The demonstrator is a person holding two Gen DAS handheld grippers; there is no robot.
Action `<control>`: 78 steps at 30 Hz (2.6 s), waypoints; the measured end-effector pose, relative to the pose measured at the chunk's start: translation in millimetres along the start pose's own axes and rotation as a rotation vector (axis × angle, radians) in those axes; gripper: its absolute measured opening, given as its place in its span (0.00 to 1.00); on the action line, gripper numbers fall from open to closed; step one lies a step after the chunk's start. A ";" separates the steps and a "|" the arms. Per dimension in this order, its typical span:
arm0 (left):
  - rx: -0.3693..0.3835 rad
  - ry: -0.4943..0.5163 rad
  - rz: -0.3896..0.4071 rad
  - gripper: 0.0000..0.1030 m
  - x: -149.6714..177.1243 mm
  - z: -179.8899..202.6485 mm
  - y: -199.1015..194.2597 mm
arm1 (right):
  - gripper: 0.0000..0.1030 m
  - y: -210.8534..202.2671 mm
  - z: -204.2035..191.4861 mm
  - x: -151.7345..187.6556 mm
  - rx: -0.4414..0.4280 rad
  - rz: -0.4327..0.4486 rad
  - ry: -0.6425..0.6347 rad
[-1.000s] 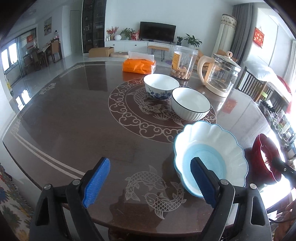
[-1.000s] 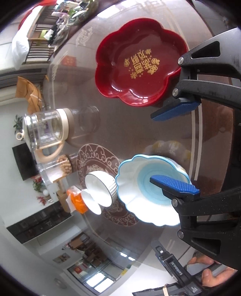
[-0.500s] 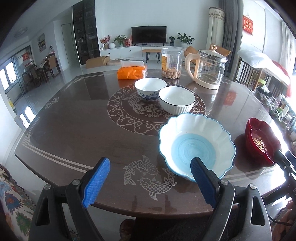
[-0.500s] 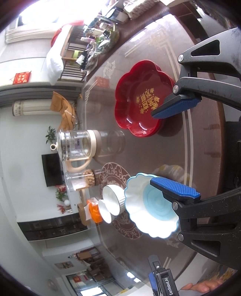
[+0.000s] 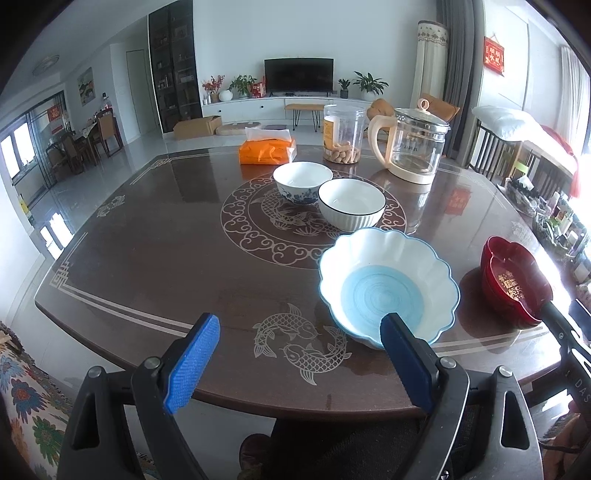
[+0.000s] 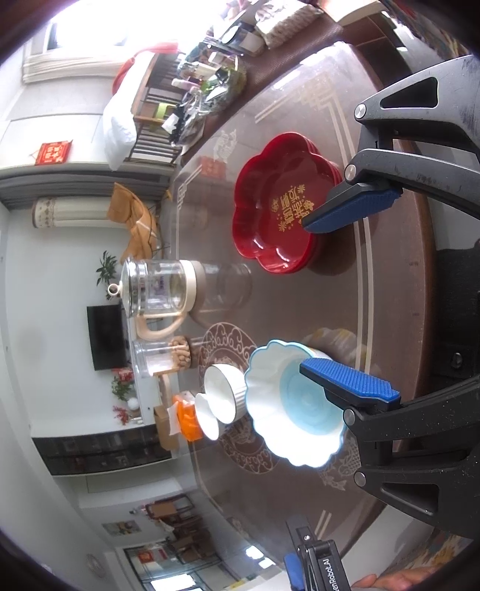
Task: Organize plates and bowls
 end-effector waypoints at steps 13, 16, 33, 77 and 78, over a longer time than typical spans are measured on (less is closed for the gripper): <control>0.022 -0.064 0.005 0.86 6.9 -12.9 -25.4 | 0.75 -13.3 -16.1 -2.5 -0.013 -0.020 -0.053; 0.039 -0.078 0.006 0.86 7.2 -13.9 -32.3 | 0.75 -19.8 -17.7 -2.8 -0.012 -0.020 -0.061; 0.015 -0.116 0.035 0.91 -40.4 -56.0 -21.4 | 0.77 -55.1 -11.8 -75.5 -0.160 0.336 -0.168; 0.111 -0.332 -0.413 0.58 -202.1 -36.1 320.0 | 0.40 377.0 -169.2 -195.9 -0.563 -0.609 -0.093; 0.111 -0.325 -0.415 0.57 -200.8 -34.9 321.7 | 0.39 379.3 -170.8 -194.1 -0.561 -0.614 -0.098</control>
Point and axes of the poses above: each gripper's, at about its wrist camera, not at the fingertips, and y roughly the way its jaws point, z to its right, x to its underside, the point moved 5 cm from there along y, roughly the way its jaws point, and after that the axes turned 10 degrees about -y, right-handed, at the moved point
